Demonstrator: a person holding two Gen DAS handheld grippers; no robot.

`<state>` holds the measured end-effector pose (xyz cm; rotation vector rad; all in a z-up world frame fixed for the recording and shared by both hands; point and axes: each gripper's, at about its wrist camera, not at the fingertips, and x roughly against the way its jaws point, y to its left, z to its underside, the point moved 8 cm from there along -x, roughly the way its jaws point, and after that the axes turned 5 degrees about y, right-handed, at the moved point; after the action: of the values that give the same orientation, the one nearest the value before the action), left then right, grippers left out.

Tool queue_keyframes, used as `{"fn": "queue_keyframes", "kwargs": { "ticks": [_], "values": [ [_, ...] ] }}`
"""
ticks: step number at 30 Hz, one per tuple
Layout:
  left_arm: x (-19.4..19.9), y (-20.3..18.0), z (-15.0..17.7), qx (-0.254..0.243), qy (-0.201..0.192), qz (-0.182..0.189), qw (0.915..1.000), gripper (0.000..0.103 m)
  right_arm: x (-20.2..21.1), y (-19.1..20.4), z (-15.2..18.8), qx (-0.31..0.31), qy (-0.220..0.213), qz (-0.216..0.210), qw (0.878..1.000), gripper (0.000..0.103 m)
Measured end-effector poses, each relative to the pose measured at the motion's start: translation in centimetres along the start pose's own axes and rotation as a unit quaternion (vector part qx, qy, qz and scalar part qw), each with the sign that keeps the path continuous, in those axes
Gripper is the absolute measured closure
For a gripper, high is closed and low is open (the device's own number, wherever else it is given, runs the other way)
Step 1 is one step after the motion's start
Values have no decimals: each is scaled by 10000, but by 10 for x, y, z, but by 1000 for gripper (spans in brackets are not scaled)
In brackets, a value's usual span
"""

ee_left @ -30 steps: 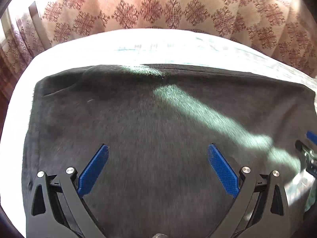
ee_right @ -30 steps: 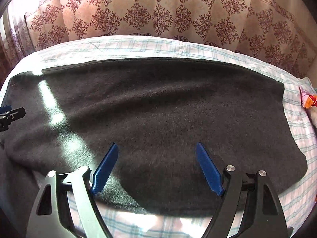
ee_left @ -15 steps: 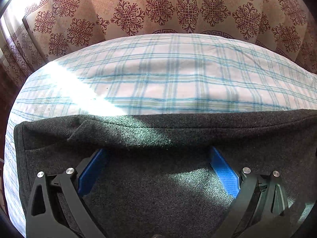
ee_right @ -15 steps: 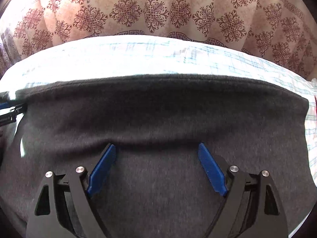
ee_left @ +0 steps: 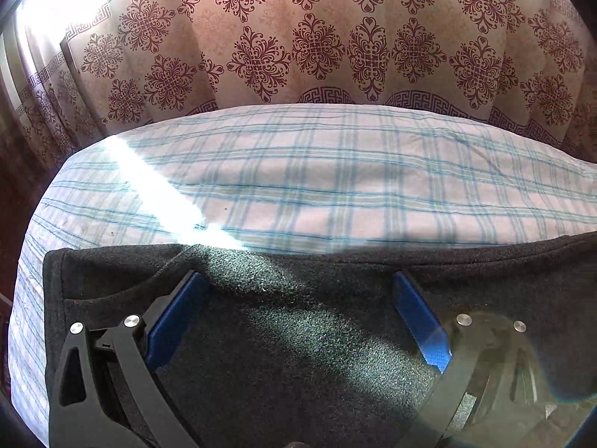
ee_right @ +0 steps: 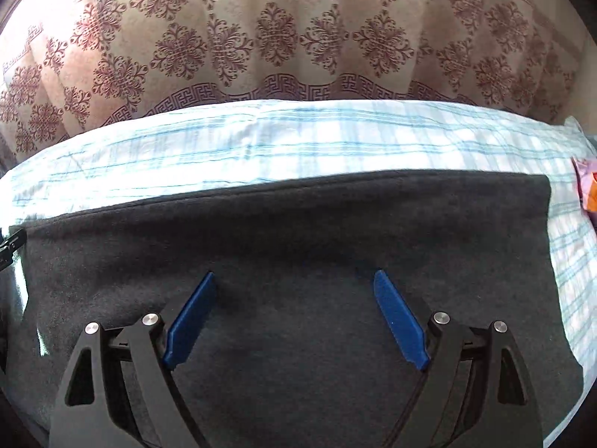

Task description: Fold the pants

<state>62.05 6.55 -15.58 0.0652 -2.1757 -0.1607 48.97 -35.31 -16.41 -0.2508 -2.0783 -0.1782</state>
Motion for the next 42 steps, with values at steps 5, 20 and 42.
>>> {"fn": "queue_keyframes", "kwargs": {
  "ticks": [5, 20, 42],
  "values": [
    [43, -20, 11, -328, -143, 370, 9987, 2, 16, 1, 20, 295, 16, 24, 9996, 18],
    [27, -69, 58, -688, 501, 461, 9953, 2, 28, -27, 54, 228, 134, 296, 9992, 18],
    [31, -119, 47, -1092, 497, 451, 9918, 2, 47, 148, 123, 1341, 413, -991, 9851, 18]
  ]
}}
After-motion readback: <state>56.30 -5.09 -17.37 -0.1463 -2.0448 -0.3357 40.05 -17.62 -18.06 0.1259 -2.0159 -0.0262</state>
